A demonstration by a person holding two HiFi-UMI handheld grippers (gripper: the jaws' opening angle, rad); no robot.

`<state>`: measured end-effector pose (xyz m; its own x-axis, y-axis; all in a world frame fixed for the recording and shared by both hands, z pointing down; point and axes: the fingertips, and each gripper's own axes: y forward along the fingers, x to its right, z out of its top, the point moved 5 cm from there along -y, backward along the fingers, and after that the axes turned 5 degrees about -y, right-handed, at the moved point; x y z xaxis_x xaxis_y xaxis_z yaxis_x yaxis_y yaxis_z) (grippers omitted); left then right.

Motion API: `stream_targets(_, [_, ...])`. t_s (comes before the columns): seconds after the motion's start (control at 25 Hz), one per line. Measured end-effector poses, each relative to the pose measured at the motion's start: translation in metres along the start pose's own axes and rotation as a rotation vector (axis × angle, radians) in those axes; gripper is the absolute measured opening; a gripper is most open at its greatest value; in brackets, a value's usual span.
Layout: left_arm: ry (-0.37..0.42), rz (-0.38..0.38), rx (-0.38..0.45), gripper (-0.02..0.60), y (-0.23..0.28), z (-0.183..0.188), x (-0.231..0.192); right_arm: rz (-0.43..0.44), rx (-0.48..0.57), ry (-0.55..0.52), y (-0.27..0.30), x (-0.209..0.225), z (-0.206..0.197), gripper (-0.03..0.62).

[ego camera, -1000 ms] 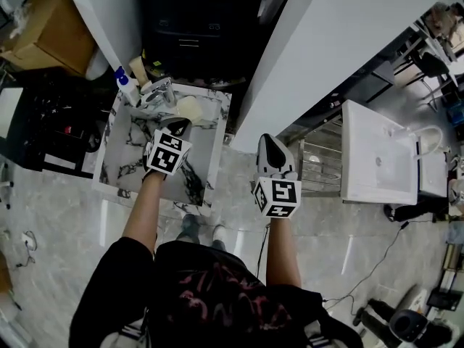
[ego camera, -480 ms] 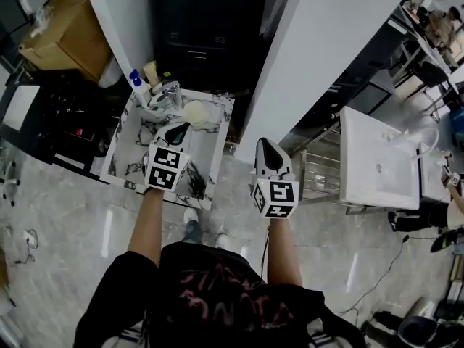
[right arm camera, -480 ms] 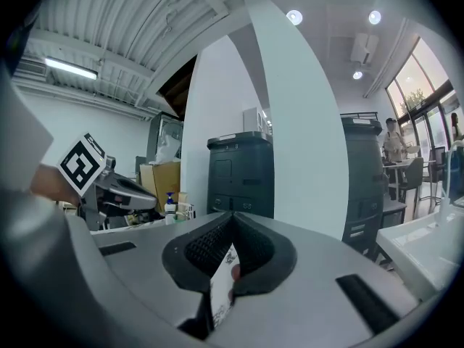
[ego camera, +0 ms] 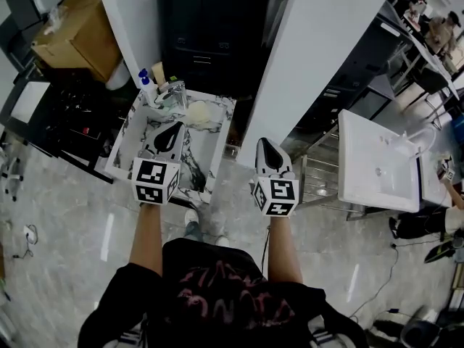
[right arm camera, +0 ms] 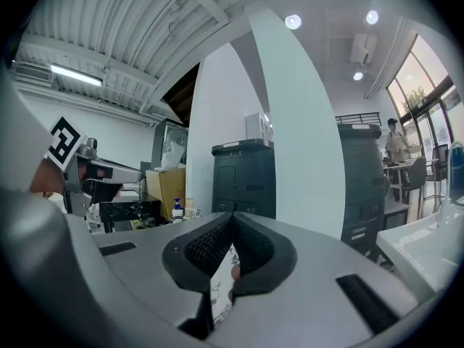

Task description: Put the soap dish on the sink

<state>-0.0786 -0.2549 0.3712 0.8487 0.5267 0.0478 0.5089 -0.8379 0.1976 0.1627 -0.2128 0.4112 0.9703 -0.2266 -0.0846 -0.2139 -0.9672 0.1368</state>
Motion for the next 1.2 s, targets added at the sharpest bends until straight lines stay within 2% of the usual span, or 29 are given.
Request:
stream_targets(0.16, [0.03, 0.023, 0.036, 0.014, -0.025, 0.009, 0.009, 0.008, 0.014, -0.011, -0.01, 0.001, 0.001, 0.014])
stream_targets(0.6, [0.003, 0.049, 0.084, 0.014, -0.061, 0.012, 0.02, 0.023, 0.05, -0.044, -0.033, -0.001, 0.01, 0.014])
stream_targets(1.2, [0.006, 0.052, 0.059, 0.014, -0.077, -0.001, 0.032, 0.035, 0.065, -0.051, -0.049, -0.004, 0.009, 0.014])
